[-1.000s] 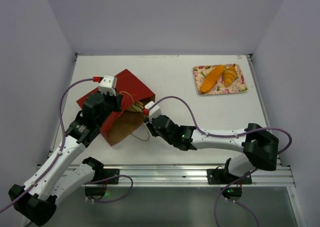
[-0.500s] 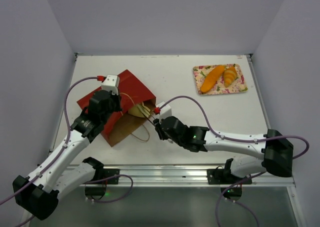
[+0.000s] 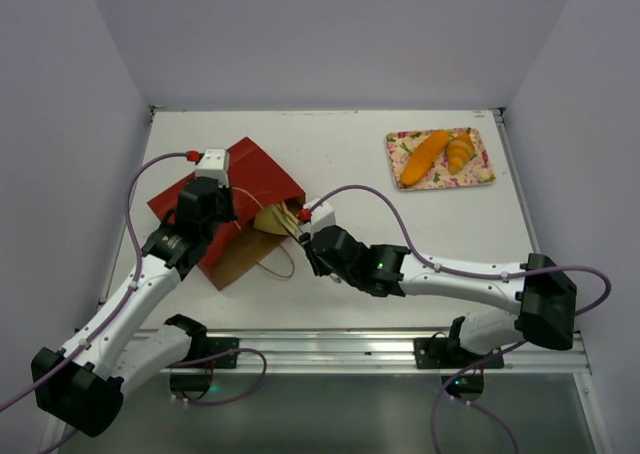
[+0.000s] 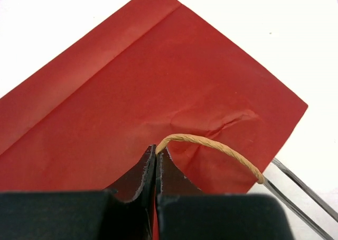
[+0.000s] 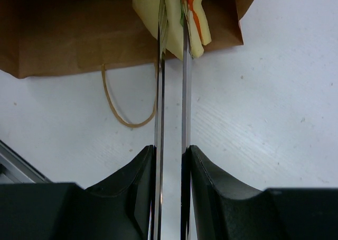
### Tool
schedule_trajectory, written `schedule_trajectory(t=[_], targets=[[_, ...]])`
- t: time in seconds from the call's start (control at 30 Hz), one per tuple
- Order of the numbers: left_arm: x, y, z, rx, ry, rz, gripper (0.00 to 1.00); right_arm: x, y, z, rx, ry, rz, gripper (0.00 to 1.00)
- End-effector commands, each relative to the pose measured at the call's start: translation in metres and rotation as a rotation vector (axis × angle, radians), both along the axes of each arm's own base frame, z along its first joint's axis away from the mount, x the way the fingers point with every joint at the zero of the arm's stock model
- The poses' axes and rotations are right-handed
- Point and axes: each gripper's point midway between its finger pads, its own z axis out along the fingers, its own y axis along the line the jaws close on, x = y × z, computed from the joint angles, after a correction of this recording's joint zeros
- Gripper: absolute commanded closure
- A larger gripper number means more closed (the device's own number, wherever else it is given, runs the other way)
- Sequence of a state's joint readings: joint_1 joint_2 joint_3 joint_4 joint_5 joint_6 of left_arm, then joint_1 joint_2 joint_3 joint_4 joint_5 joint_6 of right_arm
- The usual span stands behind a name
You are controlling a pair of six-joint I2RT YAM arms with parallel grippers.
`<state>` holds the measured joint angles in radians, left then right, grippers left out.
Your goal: Take the fake bread out of the paper bag
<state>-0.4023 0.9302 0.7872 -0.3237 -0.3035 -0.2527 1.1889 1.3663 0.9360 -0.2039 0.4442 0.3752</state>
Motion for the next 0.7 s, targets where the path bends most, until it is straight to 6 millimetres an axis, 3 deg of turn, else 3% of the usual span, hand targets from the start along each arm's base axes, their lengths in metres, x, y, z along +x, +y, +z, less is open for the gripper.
schedule_trajectory(t=[0.0, 0.2, 0.37, 0.5, 0.67], targets=[[0.005, 0.012, 0.015, -0.016, -0.043, 0.076, 1.0, 0.018, 0.022, 0.028, 0.04, -0.047, -0.002, 0.75], [0.008, 0.009, 0.019, -0.033, -0.058, 0.071, 1.0, 0.051, 0.036, 0.039, 0.072, -0.038, 0.008, 0.76], [0.01, 0.006, 0.017, -0.038, -0.05, 0.056, 1.0, 0.082, 0.038, 0.031, 0.051, -0.02, -0.016, 0.76], [0.008, 0.002, 0.019, -0.052, -0.06, 0.031, 1.0, 0.079, 0.039, 0.027, 0.068, 0.01, -0.004, 0.77], [0.007, -0.001, 0.022, -0.059, -0.07, 0.013, 1.0, 0.059, 0.034, 0.035, 0.125, 0.06, 0.03, 0.77]])
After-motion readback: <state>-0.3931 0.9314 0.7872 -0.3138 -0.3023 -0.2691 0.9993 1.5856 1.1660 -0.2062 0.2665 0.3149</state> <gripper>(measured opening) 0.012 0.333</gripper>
